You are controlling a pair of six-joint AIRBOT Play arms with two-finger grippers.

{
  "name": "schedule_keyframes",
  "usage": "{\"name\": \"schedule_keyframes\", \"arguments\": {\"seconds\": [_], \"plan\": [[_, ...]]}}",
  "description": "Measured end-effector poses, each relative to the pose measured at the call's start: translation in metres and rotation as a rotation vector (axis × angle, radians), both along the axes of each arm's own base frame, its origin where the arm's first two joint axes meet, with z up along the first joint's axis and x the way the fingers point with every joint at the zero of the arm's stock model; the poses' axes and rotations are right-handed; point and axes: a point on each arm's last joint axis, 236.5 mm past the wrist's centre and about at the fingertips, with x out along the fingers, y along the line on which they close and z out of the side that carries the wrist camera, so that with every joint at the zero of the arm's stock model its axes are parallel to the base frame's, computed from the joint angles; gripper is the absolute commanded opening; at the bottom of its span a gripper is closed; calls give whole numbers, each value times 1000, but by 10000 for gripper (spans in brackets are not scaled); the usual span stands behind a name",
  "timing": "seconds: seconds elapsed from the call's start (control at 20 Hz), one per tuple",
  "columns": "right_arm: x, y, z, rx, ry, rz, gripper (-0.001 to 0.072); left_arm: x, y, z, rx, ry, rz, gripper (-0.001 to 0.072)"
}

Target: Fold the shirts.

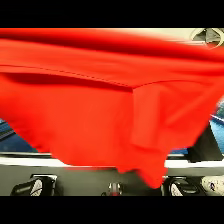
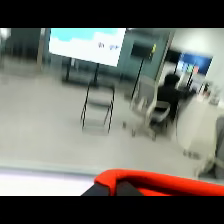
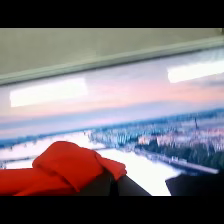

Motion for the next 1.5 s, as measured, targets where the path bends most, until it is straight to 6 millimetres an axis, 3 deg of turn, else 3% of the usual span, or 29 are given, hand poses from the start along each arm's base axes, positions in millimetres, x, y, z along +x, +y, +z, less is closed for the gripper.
{"name": "schedule_keyframes", "arguments": {"seconds": [0.15,0.3,0.45,0.6,0.65,0.7,0.75,0.8,0.95,1.05,1.15,1.35,1.5], "plan": [[60,6,-93,58,288,36,15,54,10,-102,-59,292,-30,22],[128,25,-187,180,470,87,15,102,13,-212,-130,551,-55,24],[184,62,-251,393,530,143,16,141,13,-291,-206,706,-52,24],[218,95,-292,592,564,165,17,164,0,-353,-320,841,-76,25],[223,104,-304,622,582,171,64,167,-6,-371,-345,883,-86,90],[228,113,-313,651,591,176,254,169,-13,-388,-366,927,-100,325],[231,118,-322,665,601,179,442,169,-19,-400,-381,961,-112,624],[233,119,-328,671,608,183,512,170,-21,-409,-395,986,-116,679],[234,96,-324,644,600,204,502,163,-4,-415,-401,1050,-131,598],[218,59,-329,589,650,183,492,140,21,-427,-362,1147,-127,600],[193,28,-349,537,755,148,492,106,36,-449,-343,1282,-128,608],[141,9,-392,491,955,132,497,49,17,-498,-364,1474,-170,607],[119,9,-409,484,1032,141,497,36,-7,-520,-372,1502,-188,604]]}}
